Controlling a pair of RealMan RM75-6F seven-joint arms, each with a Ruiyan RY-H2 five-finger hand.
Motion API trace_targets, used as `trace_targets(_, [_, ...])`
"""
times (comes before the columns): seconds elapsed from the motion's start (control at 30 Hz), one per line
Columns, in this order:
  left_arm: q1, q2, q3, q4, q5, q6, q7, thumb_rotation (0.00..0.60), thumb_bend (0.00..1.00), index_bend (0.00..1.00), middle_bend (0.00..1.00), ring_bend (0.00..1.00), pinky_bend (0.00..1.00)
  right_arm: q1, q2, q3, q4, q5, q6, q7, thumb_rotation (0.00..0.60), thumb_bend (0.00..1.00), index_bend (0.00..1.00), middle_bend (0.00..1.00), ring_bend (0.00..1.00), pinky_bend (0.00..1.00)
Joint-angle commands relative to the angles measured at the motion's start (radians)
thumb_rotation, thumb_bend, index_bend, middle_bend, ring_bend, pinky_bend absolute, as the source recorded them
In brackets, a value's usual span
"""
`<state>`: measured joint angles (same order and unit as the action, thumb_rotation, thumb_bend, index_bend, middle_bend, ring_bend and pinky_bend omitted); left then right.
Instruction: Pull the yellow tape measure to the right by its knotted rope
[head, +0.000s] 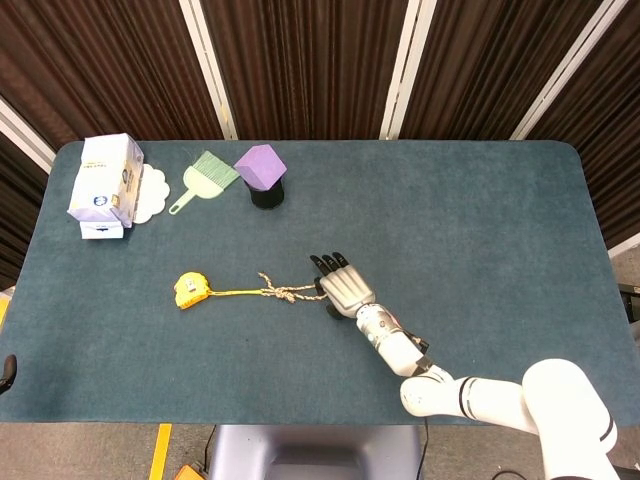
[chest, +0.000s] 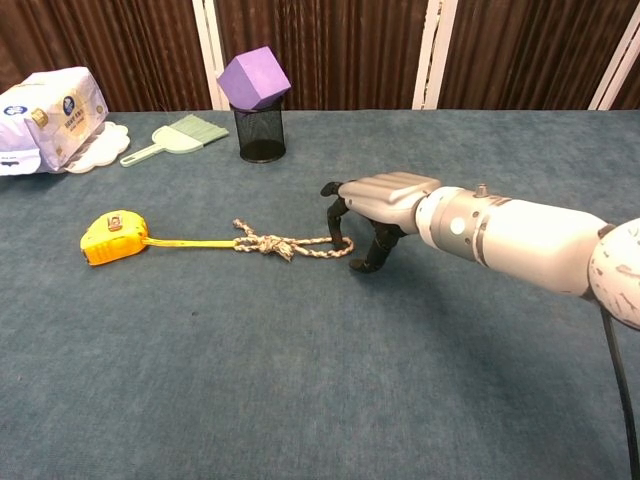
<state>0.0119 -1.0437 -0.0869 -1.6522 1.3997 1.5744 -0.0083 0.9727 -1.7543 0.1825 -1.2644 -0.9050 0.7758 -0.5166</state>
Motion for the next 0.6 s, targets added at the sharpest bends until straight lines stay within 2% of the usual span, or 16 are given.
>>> trace_targets(0.03, [0.001, 0.001, -0.001, 0.000, -0.001, 0.001, -0.001, 0.600, 0.46, 0.00, 0.00, 0.00, 0.15, 0.003, -0.004, -0.002, 0.008, 0.000, -0.001, 0.001, 0.600, 0.46, 0.54, 0.10, 0.07, 0.00])
trace_targets(0.37, [0.004, 0.002, -0.003, -0.002, -0.005, 0.002, -0.004, 0.600, 0.46, 0.00, 0.00, 0.00, 0.16, 0.011, -0.015, -0.006, 0.038, 0.000, -0.010, 0.010, 0.600, 0.46, 0.55, 0.10, 0.07, 0.00])
trace_targets(0.6, [0.006, 0.004, -0.003, -0.004, -0.005, 0.004, -0.006, 0.600, 0.46, 0.00, 0.00, 0.00, 0.16, 0.014, -0.018, -0.010, 0.044, 0.001, -0.015, 0.008, 0.600, 0.46, 0.62, 0.10, 0.07, 0.00])
